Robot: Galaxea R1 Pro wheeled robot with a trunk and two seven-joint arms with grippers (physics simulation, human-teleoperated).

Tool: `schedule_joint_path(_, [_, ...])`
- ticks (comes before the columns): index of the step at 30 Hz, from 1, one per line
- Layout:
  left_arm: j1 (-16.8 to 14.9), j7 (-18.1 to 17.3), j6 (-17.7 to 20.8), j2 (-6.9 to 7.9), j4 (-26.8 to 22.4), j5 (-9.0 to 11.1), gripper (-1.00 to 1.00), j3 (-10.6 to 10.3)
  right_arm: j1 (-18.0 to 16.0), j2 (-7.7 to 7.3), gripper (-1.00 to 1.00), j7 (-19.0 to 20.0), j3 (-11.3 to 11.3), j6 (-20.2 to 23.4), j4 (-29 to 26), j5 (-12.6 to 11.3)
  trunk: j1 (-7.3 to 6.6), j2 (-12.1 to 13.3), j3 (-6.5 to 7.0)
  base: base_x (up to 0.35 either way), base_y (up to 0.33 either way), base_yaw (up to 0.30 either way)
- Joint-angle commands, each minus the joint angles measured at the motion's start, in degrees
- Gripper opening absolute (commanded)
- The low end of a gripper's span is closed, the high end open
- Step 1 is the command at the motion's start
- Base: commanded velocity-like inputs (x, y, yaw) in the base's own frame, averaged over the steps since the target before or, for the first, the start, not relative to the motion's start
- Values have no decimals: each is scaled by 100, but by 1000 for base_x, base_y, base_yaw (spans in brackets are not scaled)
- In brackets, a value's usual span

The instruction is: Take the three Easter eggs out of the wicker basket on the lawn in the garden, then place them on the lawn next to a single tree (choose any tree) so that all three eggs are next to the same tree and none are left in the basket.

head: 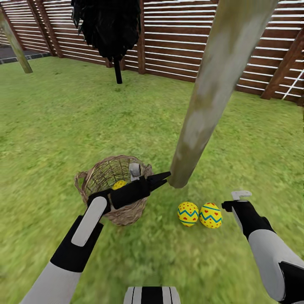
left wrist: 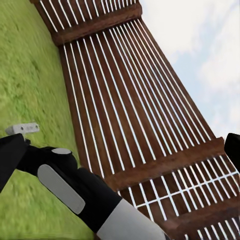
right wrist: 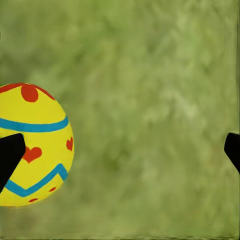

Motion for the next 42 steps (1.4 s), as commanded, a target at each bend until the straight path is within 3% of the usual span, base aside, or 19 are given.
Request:
schedule_joint_path(1, [-3,-16,31,8,2,-1,100,6,-2,4,100,48,-14,24,-7,17,-7,0,19,-333,0,0])
schedule_joint_path(3, [-3,-17,34,24,-3,-1,100,12,-2,0,100,444,-17,29,-7,18,-12,3,63,-239,0,0])
schedule_joint_path(5, [-9,-23,35,62,-10,-1,100,41,-2,-24,100,1104,-17,32,-6,18,-17,5,108,-41,0,0])
schedule_joint_path(7, [-11,-26,35,101,-16,2,100,101,-2,-50,100,1420,-20,89,0,9,-22,8,152,-9,0,0])
schedule_joint_path(9, [-12,-34,35,256,-21,32,100,223,-2,-74,100,1813,-18,299,-3,16,-27,11,196,-1,0,0])
schedule_joint_path(13, [-20,-28,165,413,-30,368,100,368,-2,-89,100,2342,-24,723,-6,16,-38,16,285,0,0,0])
schedule_joint_path(16, [-35,-27,191,497,-22,411,100,455,-2,-311,100,3289,-26,781,6,-1,-45,20,351,0,0,0])
schedule_joint_path(17, [-38,-27,193,570,-22,414,100,647,1,-450,100,4178,-26,1162,4,11,-48,21,374,0,0,0])
schedule_joint_path(19, [-38,-27,193,576,-22,412,100,668,2,-481,100,4566,-26,1318,2,16,-53,24,418,0,0,0])
schedule_joint_path(20, [-35,-27,193,577,-10,412,100,674,14,-500,100,5042,-26,1387,5,2,-56,25,440,0,0,0])
schedule_joint_path(23, [-32,-27,193,583,-5,414,100,680,15,-504,100,5160,-26,1481,10,-7,-63,29,507,0,0,0])
schedule_joint_path(28, [-31,-26,201,785,-4,420,100,960,16,-483,100,5263,-26,1712,9,-9,-76,36,617,0,0,0])
schedule_joint_path(34, [-30,-26,268,814,-3,421,100,1075,16,-451,100,5269,-61,2032,-41,2,-92,44,750,0,0,0])
schedule_joint_path(37, [-30,-26,589,810,-4,421,100,1216,16,-442,100,5263,-73,2584,-498,7,-100,48,817,0,0,0])
schedule_joint_path(42, [-29,-27,744,813,0,421,100,1474,57,-413,100,5254,-59,3268,-1517,-2,-112,55,927,0,0,0])
